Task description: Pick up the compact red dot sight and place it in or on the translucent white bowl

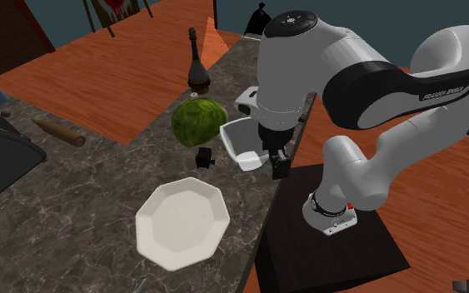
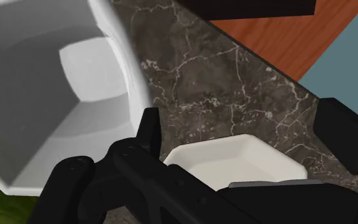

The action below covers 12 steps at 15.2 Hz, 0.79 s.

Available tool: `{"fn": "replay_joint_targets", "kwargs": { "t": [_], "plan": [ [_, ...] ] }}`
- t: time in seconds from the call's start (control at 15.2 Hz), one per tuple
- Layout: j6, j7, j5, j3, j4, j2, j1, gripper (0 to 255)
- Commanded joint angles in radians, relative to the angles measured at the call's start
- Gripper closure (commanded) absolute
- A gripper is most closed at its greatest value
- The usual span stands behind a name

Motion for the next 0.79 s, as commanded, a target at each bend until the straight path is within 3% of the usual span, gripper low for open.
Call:
{"fn": "replay_joint_targets", "kwargs": {
  "t": [0.0, 0.73],
  "plan": [
    [0.000, 0.000, 0.000, 0.000, 0.000, 0.000, 0.000, 0],
    [0.194, -0.039, -0.157, -0.035, 0.112, 0.388, -0.066, 0]
  ]
}}
